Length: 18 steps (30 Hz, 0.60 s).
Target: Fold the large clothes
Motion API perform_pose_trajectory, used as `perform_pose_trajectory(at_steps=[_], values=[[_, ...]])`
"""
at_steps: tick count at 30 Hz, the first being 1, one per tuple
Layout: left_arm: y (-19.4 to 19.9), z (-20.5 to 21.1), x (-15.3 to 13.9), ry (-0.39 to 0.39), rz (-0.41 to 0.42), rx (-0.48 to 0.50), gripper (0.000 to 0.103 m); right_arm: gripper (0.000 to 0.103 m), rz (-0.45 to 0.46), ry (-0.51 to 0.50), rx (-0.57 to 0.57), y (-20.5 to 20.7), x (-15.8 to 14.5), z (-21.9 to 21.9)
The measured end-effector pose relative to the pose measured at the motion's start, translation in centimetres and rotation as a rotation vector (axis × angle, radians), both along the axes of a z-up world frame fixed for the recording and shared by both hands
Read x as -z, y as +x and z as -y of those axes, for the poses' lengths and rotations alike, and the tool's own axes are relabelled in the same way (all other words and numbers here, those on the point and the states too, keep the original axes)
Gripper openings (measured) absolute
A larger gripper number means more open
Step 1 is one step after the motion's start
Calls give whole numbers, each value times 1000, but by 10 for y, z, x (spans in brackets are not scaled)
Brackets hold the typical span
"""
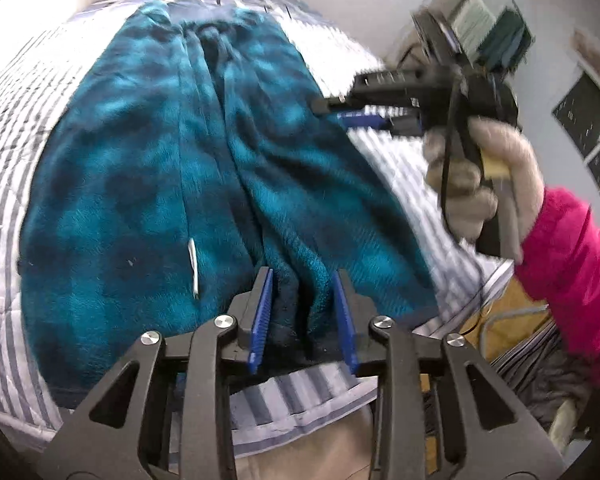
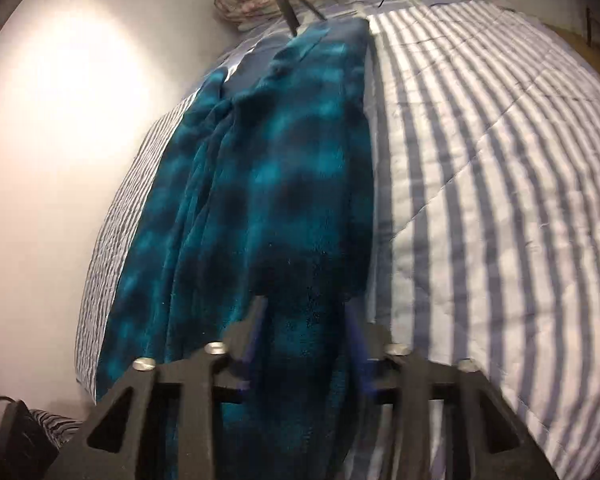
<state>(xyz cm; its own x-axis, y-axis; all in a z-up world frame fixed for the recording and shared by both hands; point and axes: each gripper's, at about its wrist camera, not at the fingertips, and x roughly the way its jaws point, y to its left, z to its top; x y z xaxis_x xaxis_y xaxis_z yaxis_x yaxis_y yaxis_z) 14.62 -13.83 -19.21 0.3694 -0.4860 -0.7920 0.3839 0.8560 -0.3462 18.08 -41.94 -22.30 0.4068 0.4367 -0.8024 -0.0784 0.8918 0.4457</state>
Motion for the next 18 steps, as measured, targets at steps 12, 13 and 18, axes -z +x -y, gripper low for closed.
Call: perform_pose_trajectory(at_steps=[12,13,18], values=[[-13,-43,-22,-95,-47,18,22,29,117,-203,-27,-30,-40,-23],[-14,-54,-32,-102,-24,2,27,29,137,-184,-53,-41,-49,-27],[-10,-114,-56,-44,69,-132,47,29,192,-119,-218,-98,-61,-61]])
